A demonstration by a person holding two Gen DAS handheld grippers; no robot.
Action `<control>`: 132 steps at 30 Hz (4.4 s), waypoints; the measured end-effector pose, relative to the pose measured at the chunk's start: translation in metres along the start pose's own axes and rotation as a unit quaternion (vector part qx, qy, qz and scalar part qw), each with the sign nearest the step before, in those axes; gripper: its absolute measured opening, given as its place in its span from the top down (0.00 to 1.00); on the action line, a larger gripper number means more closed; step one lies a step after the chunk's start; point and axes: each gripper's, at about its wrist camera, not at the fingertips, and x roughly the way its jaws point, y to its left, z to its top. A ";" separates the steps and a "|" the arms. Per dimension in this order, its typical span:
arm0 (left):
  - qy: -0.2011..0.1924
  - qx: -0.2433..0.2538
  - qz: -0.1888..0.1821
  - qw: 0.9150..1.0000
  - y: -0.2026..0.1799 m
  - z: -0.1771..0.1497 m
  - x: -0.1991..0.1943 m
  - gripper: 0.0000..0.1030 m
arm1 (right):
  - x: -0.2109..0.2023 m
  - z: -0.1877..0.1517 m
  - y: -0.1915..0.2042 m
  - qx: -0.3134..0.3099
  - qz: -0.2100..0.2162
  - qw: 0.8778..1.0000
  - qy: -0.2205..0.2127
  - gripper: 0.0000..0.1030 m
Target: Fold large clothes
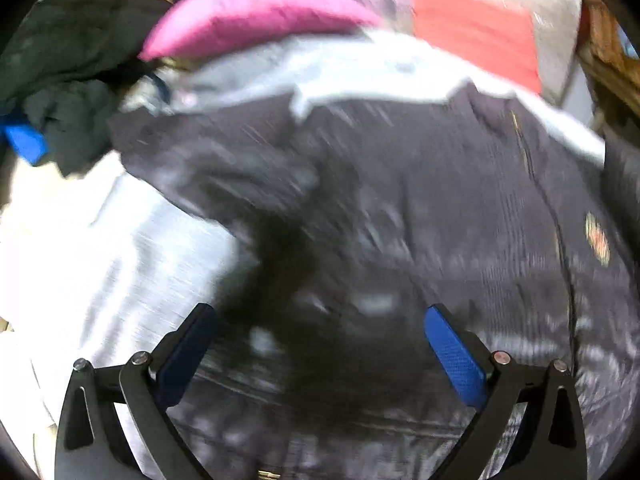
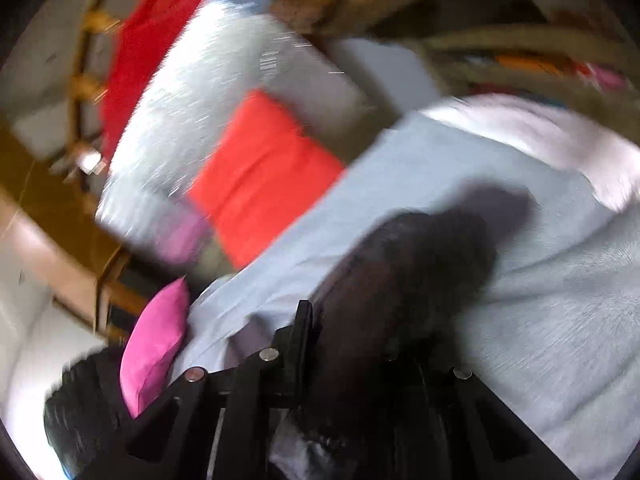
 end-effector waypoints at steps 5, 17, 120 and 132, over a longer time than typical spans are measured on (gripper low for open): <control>-0.037 -0.056 0.037 0.997 0.046 0.013 -0.016 0.00 | -0.001 -0.058 0.098 -0.093 0.047 0.994 0.042 0.83; -0.067 -0.087 0.065 0.992 0.113 0.001 -0.026 0.00 | 0.077 -0.260 0.141 -0.067 0.072 0.962 0.254 0.24; -0.134 0.168 -0.032 0.976 -0.022 0.109 -0.050 0.92 | -0.043 -0.156 -0.022 -0.117 -0.131 0.978 0.110 0.39; -0.002 0.108 -0.037 0.993 0.008 0.060 0.052 0.84 | -0.033 -0.145 -0.050 -0.041 -0.073 0.987 0.138 0.30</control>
